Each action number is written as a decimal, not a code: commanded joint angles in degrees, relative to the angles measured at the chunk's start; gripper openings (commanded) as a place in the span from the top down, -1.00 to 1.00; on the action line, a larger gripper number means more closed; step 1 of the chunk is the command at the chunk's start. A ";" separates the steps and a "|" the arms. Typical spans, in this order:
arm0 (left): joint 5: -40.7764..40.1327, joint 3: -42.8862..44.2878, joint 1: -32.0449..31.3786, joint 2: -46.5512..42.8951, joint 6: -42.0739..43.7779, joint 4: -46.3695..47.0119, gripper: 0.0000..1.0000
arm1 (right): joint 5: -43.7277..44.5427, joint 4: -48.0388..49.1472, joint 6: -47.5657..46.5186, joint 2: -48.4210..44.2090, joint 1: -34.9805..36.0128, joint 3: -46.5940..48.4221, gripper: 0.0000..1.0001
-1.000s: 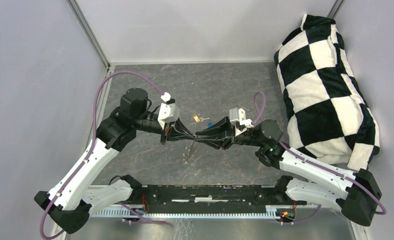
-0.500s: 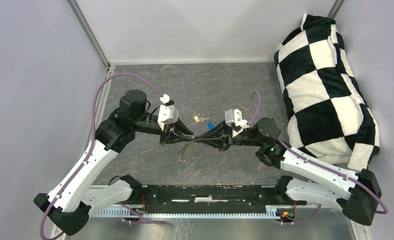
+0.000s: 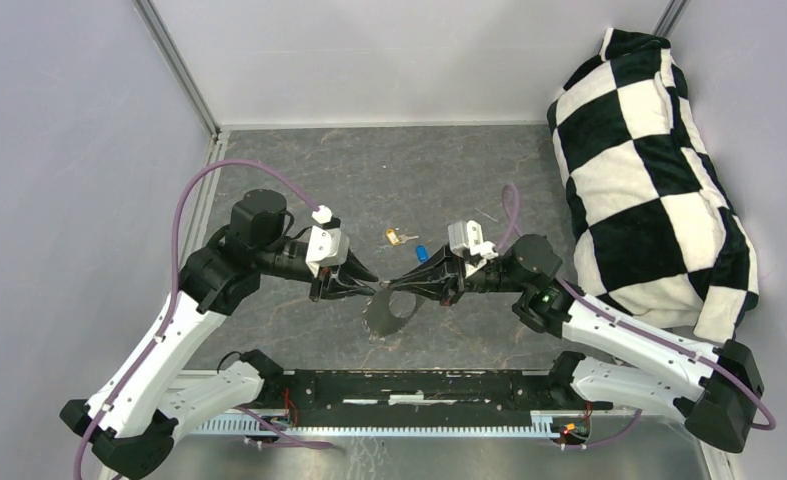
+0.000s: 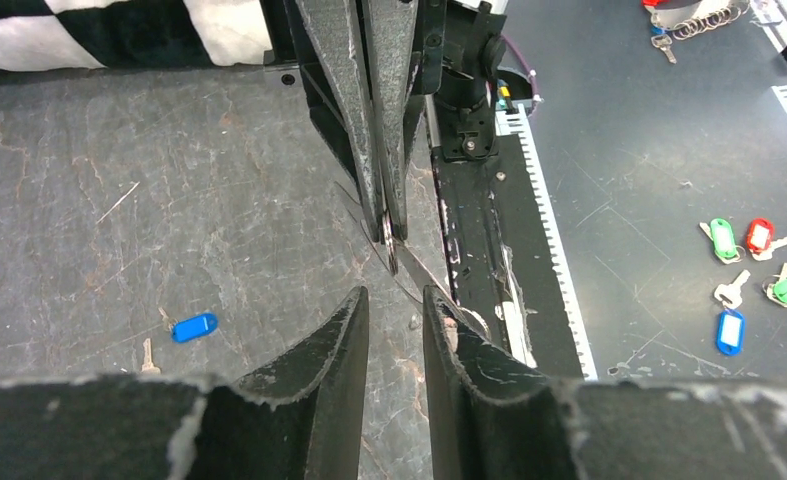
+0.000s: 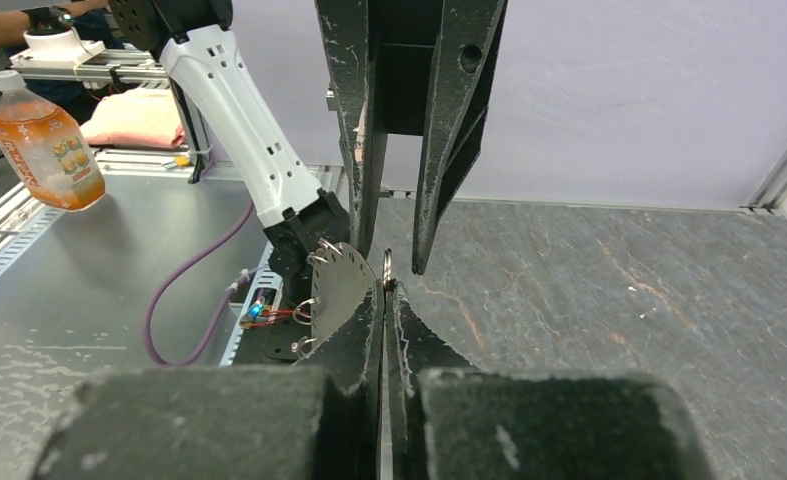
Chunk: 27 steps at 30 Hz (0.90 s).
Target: Put the keys on the keyring
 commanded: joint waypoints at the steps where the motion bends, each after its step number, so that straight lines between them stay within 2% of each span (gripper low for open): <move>1: 3.54 1.50 -0.50 -0.75 1.63 -1.16 0.35 | -2.16 3.11 1.55 1.32 -0.35 3.10 0.99; 11: 3.70 0.95 -0.50 0.45 3.16 -1.13 0.43 | -5.05 -2.58 -0.20 4.46 -0.18 7.63 0.99; 27: 6.41 1.94 -1.09 1.98 3.55 -1.06 0.95 | -4.83 -10.30 -4.29 7.09 0.96 12.51 0.99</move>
